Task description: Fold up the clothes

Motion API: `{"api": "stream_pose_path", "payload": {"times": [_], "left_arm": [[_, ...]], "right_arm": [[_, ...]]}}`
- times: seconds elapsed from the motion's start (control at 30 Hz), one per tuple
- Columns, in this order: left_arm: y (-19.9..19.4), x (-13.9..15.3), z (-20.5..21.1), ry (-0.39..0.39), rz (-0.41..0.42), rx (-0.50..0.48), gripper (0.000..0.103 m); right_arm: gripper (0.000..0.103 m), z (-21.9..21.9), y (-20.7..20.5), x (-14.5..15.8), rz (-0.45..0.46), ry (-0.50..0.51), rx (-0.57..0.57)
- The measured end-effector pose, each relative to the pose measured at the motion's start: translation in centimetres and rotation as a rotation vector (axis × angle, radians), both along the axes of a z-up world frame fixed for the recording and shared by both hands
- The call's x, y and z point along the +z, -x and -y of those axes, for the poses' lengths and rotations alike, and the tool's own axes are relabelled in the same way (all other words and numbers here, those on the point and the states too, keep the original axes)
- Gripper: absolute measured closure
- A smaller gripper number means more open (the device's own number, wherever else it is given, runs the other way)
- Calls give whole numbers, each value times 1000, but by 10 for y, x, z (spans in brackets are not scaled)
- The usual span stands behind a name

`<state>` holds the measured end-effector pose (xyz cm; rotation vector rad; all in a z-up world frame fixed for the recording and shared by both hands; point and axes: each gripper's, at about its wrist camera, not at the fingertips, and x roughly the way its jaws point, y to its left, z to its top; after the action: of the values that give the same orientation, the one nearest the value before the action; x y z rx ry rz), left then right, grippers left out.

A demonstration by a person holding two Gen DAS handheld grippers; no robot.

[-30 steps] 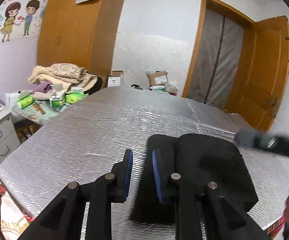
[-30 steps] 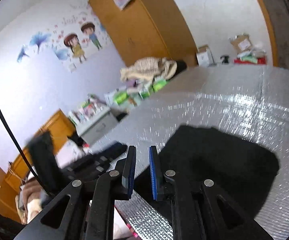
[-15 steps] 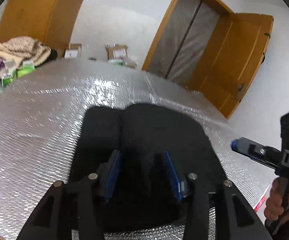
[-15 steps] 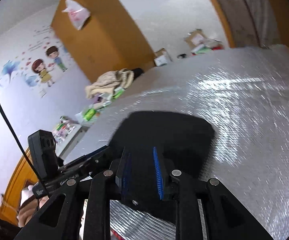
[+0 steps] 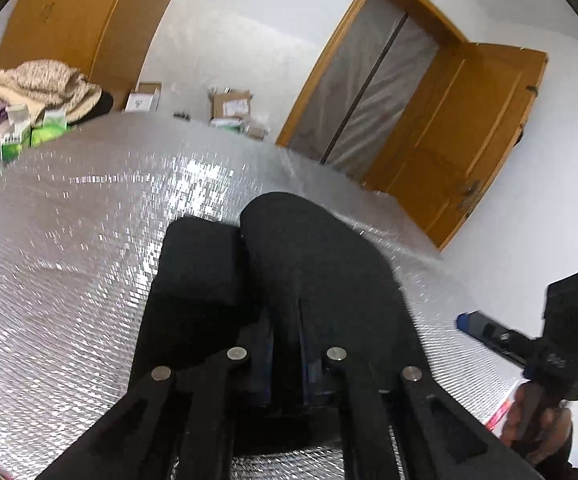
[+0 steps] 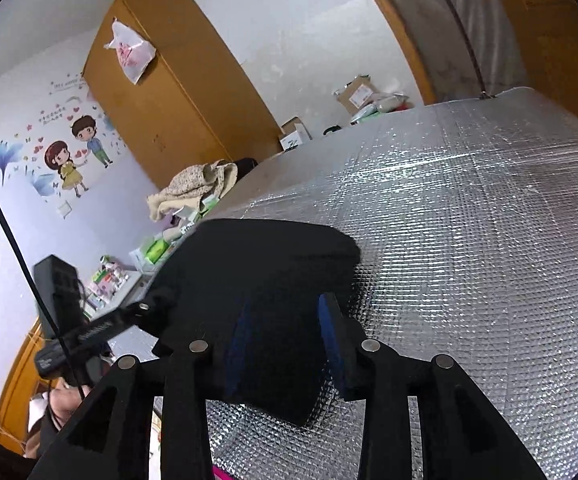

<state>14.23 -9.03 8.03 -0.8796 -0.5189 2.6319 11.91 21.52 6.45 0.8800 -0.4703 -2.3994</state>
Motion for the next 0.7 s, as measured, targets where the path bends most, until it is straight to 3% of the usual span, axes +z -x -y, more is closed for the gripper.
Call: {"api": "stream_pose_path", "payload": {"times": [0.17,0.4,0.57,0.7], "left_arm": [[-1,8,14,-1,-24,33,94],[18,-33,39,-32,118,85,94],[10,-12,24,33,47,58,94],[14,7,19,23,3,35,94]], "right_arm": [[67,-3,0,-1,11,6,0],[67,11,11,-20,97,5,53],[67,18,17,-36,158,39,87],[66,26,10,-32,128,42,125]]}}
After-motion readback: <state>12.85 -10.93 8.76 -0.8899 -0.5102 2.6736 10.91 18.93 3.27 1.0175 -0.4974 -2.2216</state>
